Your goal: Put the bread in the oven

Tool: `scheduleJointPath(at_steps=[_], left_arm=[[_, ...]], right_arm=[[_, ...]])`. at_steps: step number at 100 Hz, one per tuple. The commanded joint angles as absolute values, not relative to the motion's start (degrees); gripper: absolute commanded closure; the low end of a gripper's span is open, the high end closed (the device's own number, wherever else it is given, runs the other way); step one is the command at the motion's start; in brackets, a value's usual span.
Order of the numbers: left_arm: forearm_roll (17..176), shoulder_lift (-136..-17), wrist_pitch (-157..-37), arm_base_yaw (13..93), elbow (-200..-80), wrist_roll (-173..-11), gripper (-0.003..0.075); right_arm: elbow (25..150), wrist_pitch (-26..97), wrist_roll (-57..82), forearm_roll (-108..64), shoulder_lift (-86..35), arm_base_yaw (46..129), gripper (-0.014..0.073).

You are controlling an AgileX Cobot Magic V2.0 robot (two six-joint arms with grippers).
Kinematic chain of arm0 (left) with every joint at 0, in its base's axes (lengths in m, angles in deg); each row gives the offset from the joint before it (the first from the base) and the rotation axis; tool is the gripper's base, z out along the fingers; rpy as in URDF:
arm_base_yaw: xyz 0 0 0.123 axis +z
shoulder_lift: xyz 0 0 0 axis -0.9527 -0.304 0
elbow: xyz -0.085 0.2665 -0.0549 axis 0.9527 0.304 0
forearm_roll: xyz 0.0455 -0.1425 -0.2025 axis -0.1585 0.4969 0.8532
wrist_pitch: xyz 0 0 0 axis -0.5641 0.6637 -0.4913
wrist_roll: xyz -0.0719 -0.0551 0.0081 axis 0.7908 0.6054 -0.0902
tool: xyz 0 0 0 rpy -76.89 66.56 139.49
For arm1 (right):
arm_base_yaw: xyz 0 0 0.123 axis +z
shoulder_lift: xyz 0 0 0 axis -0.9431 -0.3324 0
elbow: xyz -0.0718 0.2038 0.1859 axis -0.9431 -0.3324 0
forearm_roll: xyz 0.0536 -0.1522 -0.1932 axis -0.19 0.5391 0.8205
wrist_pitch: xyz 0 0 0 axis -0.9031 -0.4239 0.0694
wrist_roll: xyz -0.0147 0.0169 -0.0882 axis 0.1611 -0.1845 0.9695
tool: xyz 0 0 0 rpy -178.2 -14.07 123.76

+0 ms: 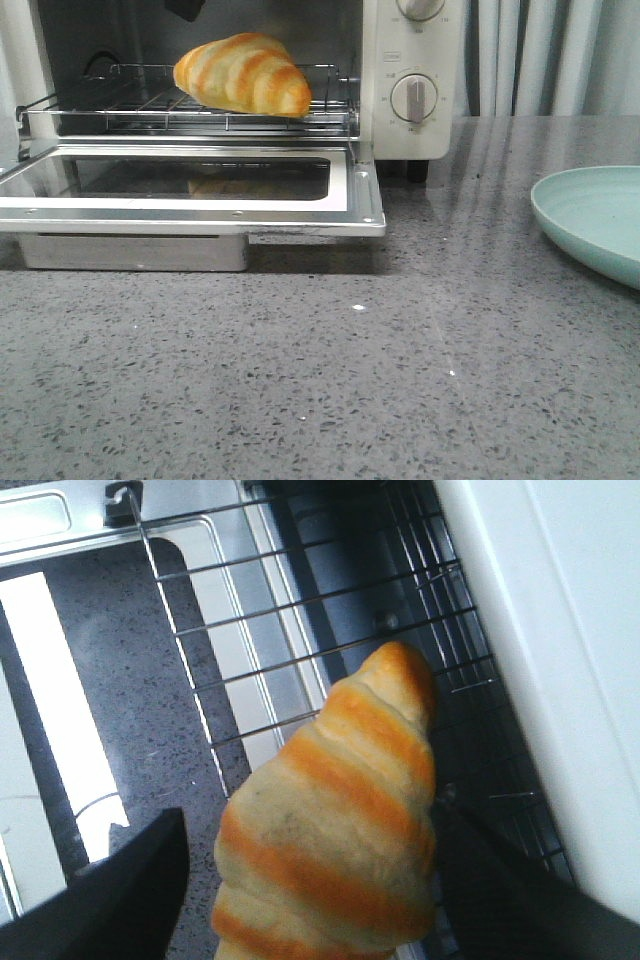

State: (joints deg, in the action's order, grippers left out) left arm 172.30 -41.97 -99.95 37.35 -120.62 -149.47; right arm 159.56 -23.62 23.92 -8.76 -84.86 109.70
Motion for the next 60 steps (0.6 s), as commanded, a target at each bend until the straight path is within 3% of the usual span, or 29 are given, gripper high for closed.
scheduleJointPath(at_steps=[1,19,26,60], left_arm=[[172.9,-42.58,-100.73,37.0,-122.5,-149.13,0.074],[172.9,-42.58,-99.64,37.0,-122.5,-149.13,0.074],[172.38,-42.58,-98.36,37.0,-122.5,-149.23,0.074],[169.99,-41.28,-87.97,37.0,-122.5,-152.79,0.074]], right_arm=[[161.47,-24.26,23.53,-9.59,-80.36,109.48,0.0209],[161.47,-26.13,23.49,-9.86,-78.28,110.86,0.0572],[161.47,-26.02,23.49,-9.86,-77.11,111.6,0.0669],[161.47,-22.33,18.37,-1.61,-69.52,116.08,0.0664]])
